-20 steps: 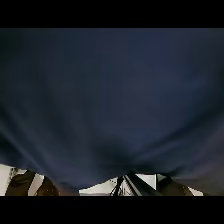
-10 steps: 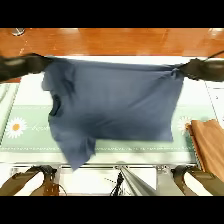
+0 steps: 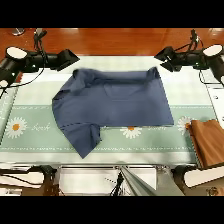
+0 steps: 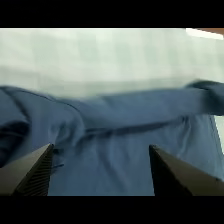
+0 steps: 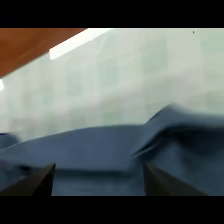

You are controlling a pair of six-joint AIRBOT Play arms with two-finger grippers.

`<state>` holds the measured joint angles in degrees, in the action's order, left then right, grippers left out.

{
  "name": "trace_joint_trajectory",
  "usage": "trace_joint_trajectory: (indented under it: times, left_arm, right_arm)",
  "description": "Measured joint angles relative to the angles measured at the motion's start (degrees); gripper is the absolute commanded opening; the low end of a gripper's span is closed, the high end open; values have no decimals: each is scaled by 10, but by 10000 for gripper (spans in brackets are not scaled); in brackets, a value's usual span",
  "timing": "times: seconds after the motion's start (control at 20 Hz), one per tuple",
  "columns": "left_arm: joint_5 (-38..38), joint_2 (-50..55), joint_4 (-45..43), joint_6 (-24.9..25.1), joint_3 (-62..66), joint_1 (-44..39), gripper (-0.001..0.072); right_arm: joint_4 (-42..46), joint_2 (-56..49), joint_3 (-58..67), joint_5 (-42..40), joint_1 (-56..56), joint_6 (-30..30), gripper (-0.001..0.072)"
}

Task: Fold the shirts.

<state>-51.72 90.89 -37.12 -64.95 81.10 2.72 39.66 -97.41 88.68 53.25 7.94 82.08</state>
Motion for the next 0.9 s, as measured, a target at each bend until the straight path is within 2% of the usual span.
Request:
trace_joint_trajectory:
  times: [0.2, 0.3, 0.4, 0.5, 0.6, 0.75, 0.9]
  left_arm:
    - [-163, 9, -43, -35, 31, 88, 701]
    - [-249, -7, -70, -48, -4, 142, 702]
    - [-286, -44, -81, -49, -85, 185, 701]
    - [-287, -98, -89, -31, -197, 233, 702]
    - [-277, -146, -94, -9, -304, 281, 702]
    - [-266, -185, -96, 10, -415, 332, 702]
    - [-243, -199, -94, 15, -472, 346, 702]
  right_arm:
    - [-5, -1, 43, 141, 76, -39, 629]
    - [56, 33, 26, 215, 107, -44, 629]
    - [138, 92, -43, 240, 124, -36, 634]
    - [175, 170, -157, 220, 132, -30, 637]
    - [161, 258, -294, 173, 137, -43, 638]
    - [65, 363, -454, 101, 140, -91, 637]
    - [-26, 420, -536, 66, 141, -128, 636]
